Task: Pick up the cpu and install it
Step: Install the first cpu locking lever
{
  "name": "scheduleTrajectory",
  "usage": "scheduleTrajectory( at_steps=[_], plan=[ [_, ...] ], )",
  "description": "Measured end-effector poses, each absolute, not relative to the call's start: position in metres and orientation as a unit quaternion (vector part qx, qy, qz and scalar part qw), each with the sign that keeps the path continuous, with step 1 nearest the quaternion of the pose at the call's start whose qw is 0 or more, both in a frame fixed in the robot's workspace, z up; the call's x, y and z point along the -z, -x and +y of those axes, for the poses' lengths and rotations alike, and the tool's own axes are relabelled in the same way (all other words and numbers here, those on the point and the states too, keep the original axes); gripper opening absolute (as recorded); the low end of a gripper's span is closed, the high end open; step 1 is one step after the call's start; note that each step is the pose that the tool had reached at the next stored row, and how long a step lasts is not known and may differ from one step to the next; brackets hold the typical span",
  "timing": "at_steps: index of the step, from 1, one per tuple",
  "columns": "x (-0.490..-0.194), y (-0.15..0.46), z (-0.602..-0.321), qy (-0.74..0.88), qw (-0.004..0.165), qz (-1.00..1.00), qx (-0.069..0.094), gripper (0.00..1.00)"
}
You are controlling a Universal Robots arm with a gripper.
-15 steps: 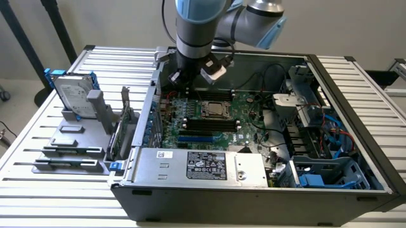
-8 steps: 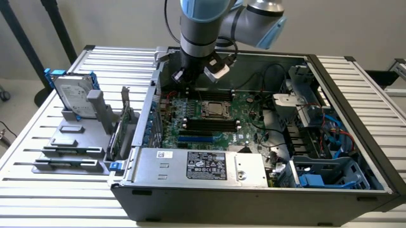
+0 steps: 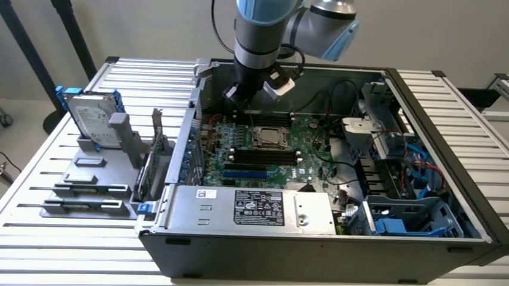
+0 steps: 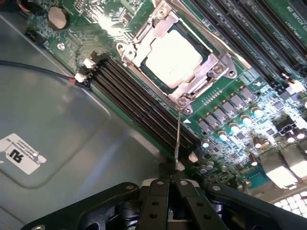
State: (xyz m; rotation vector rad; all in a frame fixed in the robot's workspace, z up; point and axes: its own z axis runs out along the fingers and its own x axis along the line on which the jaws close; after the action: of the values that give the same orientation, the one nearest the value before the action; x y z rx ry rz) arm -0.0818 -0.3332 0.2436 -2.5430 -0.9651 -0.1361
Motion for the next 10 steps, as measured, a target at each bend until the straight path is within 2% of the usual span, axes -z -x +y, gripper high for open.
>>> scheduleTrajectory(
  at_steps=[3, 10],
  plan=[
    [-0.2437, 0.0793, -0.3308, 0.916, 0.201, -0.344, 0.047, 0.11],
    [-0.2495, 0.0803, -0.3290, 0.920, 0.201, -0.334, 0.050, 0.11]
  ],
)
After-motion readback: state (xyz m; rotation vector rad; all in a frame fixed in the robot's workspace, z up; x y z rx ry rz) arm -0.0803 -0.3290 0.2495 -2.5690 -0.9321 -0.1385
